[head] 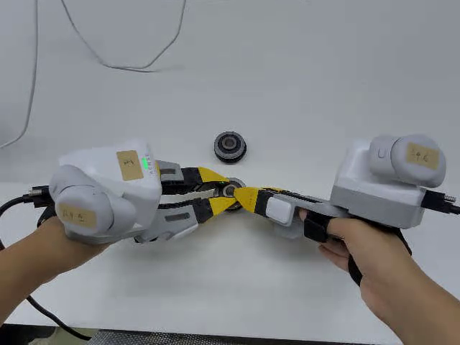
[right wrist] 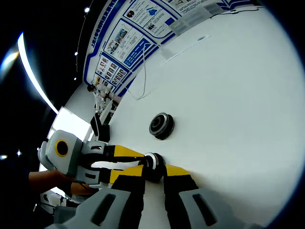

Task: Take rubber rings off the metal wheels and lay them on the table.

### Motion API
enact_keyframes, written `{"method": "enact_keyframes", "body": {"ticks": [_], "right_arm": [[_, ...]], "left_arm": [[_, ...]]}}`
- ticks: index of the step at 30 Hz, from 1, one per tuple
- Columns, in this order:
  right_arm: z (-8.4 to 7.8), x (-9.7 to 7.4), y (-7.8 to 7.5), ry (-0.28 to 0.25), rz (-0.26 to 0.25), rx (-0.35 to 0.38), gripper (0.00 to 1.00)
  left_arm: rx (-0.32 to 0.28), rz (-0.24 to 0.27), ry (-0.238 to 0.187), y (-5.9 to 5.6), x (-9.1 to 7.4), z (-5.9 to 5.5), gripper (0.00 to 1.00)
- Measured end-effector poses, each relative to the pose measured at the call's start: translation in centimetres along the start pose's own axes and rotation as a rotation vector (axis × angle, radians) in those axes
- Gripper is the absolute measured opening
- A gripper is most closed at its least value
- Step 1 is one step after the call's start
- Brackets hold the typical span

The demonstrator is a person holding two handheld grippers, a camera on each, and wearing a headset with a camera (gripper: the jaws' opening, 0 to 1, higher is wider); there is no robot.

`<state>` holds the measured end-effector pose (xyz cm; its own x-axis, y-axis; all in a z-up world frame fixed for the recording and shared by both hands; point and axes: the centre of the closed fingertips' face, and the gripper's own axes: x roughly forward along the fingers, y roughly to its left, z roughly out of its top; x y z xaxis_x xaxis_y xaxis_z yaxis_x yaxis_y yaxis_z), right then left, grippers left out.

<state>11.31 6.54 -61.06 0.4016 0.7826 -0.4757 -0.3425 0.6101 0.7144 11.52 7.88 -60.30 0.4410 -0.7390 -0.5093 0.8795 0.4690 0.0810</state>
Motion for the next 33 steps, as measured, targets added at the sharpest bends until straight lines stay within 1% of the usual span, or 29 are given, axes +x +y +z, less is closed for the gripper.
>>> {"method": "enact_keyframes", "body": {"ticks": [1, 6, 11, 16, 23, 27, 28, 29, 30, 31, 33], "right_arm": [[0.00, 0.00, 0.04, 0.000, 0.003, 0.011, 0.16], [0.12, 0.03, -0.01, 0.000, 0.009, 0.006, 0.15], [0.07, 0.03, -0.04, 0.008, 0.013, 0.030, 0.15], [-0.24, -0.14, 0.10, 0.025, 0.016, 0.085, 0.15], [-0.21, -0.23, 0.26, 0.014, 0.023, 0.116, 0.16], [0.17, -0.12, 0.30, -0.015, 0.032, 0.140, 0.16], [0.18, -0.07, 0.28, -0.013, 0.032, 0.142, 0.16], [-0.06, 0.08, 0.17, 0.004, 0.029, 0.142, 0.16], [-0.28, 0.21, 0.26, 0.020, 0.040, 0.150, 0.16], [-0.07, 0.08, 0.21, 0.010, 0.037, 0.153, 0.16], [0.00, 0.01, 0.15, 0.010, 0.040, 0.153, 0.16]], "left_arm": [[0.001, 0.000, 0.000, -0.01, -0.01, 0.01, 0.13], [0.001, -0.001, 0.000, -0.09, -0.01, 0.18, 0.13], [0.003, -0.002, 0.000, -0.15, -0.01, 0.26, 0.13], [0.004, -0.003, 0.000, -0.13, 0.01, 0.21, 0.13], [0.007, -0.004, 0.001, -0.13, 0.01, 0.11, 0.13], [0.006, -0.002, 0.001, -0.14, 0.01, 0.10, 0.13], [0.006, -0.002, 0.001, -0.14, 0.01, 0.10, 0.13], [0.006, -0.002, 0.001, -0.21, -0.02, 0.17, 0.13], [0.006, -0.003, 0.001, -0.23, -0.02, 0.21, 0.13], [0.006, -0.003, 0.002, -0.23, -0.03, 0.20, 0.13], [0.007, -0.004, 0.002, -0.27, -0.04, 0.26, 0.13]]}}
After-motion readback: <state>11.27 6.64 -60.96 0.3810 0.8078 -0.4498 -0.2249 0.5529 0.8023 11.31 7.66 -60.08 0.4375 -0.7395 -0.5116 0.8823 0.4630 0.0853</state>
